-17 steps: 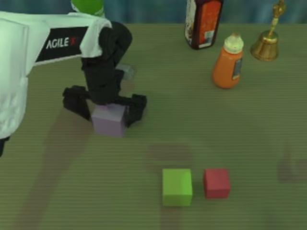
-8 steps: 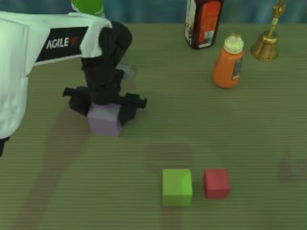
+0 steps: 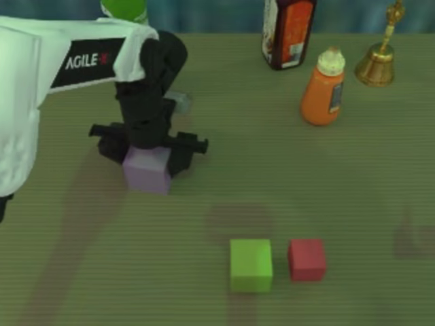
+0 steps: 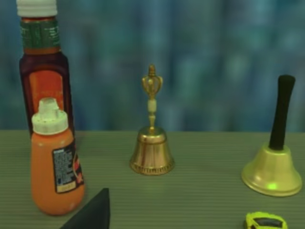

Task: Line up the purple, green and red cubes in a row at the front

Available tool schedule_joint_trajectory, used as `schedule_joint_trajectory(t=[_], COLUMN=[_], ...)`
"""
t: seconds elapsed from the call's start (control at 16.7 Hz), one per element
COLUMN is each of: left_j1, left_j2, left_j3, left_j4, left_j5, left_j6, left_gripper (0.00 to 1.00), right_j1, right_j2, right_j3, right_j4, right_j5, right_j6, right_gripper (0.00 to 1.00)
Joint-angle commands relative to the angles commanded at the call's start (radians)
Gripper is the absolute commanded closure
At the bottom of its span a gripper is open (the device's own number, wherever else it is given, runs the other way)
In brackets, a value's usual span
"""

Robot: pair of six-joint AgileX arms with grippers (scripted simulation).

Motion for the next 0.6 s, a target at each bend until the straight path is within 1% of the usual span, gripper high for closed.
schedule_joint_trajectory(t=[0.48,0.6], left_j1=[0.001,0.004], left_j2=[-0.011,-0.022], left_j3=[0.005,0.035], left_j4=[-0.007,-0.045], left_j5=[-0.001,-0.002], left_j6=[0.002,0.001], left_gripper=[1.0,1.0], right_j1=[0.0,0.0], right_j2=[0.0,0.0], right_j3=[0.0,0.0], right_j4=[0.0,0.0], right_j5=[0.0,0.0], right_j6=[0.0,0.0], right_gripper=[0.0,0.0])
